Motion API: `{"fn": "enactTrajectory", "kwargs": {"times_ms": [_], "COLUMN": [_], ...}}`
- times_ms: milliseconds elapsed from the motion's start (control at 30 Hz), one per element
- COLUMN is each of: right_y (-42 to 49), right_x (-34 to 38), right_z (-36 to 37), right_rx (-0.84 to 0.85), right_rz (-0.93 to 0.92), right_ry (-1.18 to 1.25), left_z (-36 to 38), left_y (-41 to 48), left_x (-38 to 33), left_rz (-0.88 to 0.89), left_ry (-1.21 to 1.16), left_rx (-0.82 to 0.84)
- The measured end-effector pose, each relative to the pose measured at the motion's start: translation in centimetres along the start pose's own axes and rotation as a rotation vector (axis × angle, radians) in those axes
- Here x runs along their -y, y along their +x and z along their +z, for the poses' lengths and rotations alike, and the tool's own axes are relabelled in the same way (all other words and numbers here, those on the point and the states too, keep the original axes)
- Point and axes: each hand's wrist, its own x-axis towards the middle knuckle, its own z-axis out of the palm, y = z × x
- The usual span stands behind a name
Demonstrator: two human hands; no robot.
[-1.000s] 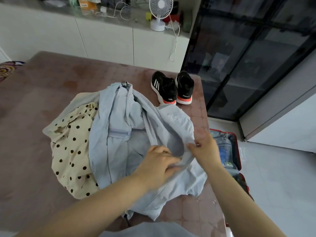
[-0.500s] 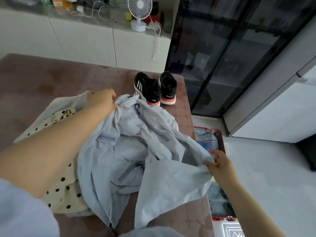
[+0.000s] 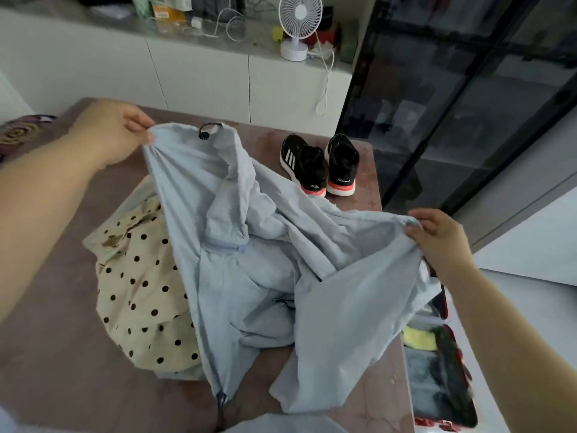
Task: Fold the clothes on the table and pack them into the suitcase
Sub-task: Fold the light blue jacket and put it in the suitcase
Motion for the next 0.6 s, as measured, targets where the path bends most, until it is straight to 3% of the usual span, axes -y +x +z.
{"fn": "enactTrajectory", "kwargs": {"times_ms": [100,233,367,433,500,600], "right_y": [2.5,5.3,6.0,4.6,1.8,-2.1], "right_x": [4.0,7.4,6.5,5.7,5.4,3.9], "right_z": [-0.3,-0.3,2.6,4.2,4.8,4.8], "right_rx": [0.032,-0.062,-0.008,0.079,0.219,0.634], "right_rz": [-0.104,-0.145,-0.016,-0.026,-0.176,-0.401], "right_ry": [-0.019,-0.081,-0.105,-0.187,-0.271,-0.472], "left_z": [-1.1,-1.8,0.4,1.9,3.2,5.2], "left_y": [-0.6,-0.7,-2.0,-3.4,-5.1,-7.1], "left_x": [2.5,4.8,4.7,4.2,2.5,-0.6], "left_rz": [0.017,-0.034,-0.056,0.001,0.142,0.426], "left_ry": [0.002,-0.006,0.074,0.166,0.247,0.304], "left_rx": [-0.048,-0.191,-0.089,-0.047,-0.048,0.001]}}
